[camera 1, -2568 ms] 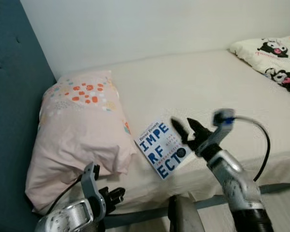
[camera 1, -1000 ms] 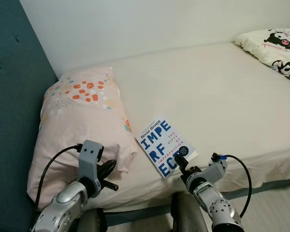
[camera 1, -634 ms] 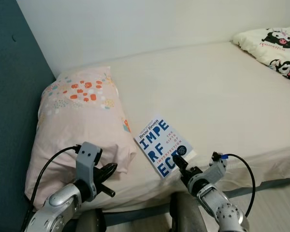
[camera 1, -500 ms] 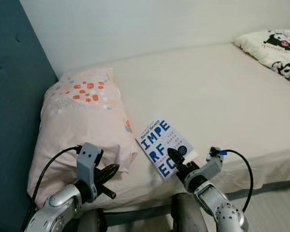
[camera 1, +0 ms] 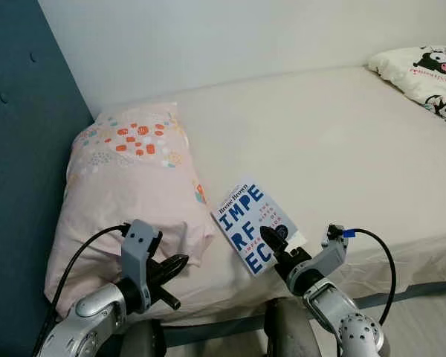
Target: Clean up the room
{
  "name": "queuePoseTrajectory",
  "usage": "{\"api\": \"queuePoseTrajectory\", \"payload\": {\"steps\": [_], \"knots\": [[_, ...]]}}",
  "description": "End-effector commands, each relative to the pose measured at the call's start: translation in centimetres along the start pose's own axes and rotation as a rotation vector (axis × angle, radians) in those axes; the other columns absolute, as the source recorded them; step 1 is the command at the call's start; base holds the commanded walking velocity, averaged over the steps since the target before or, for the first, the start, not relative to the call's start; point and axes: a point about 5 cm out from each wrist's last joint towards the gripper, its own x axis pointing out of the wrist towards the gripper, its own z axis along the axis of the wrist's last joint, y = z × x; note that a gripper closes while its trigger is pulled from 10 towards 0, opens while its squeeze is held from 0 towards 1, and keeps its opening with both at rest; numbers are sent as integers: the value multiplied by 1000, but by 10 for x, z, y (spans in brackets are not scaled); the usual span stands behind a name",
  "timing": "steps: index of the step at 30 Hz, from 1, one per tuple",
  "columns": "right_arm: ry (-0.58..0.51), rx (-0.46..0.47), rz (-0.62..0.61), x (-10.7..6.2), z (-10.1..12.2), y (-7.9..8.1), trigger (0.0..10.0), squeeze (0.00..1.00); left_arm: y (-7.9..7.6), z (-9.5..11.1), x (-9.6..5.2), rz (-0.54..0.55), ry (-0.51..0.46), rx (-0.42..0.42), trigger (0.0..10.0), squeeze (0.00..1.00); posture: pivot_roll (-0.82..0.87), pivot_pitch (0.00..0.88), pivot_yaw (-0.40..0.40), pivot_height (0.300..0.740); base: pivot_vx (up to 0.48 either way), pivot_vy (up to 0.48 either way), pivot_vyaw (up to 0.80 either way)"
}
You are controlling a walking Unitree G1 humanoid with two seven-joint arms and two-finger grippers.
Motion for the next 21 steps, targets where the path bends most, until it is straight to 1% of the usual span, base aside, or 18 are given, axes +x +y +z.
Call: {"api": "queuePoseTrajectory", "payload": {"steps": [1,2,3,4,6,10,14,15,21], "knots": [[0,17,-98,-4,-6,-18,10000,1000,0,-6,-6,-2,40,8,10000,0,-16,186,17,587,0,0,0],[-9,22,-128,-5,-6,-23,10000,1000,0,-6,-7,-5,41,7,10000,0,-16,186,17,587,0,0,0],[-9,22,-128,-5,-6,-23,10000,1000,0,-6,-7,-5,41,7,10000,0,-16,186,17,587,0,0,0],[-50,51,-175,-6,-5,-34,10000,1000,-3,-7,-7,-26,48,10,10000,0,-16,186,17,587,0,0,0],[-66,59,-195,-7,-4,-39,10000,1000,-4,-8,-7,-42,51,12,10000,0,-16,186,17,587,0,0,0],[-75,66,-191,-6,-3,-39,10000,1000,-3,-7,-6,-33,49,12,10000,0,-15,189,24,587,0,0,0],[-94,72,-183,-2,1,-38,10000,1000,0,-5,-4,-11,41,15,10000,0,-15,192,28,587,0,0,0],[-97,72,-172,1,3,-36,10000,1000,0,-4,-4,-10,37,15,10000,0,-15,192,28,587,0,0,0],[-104,72,-143,8,8,-29,10000,1000,0,-2,-6,-21,32,12,10000,0,-15,192,28,587,0,0,0]]}}
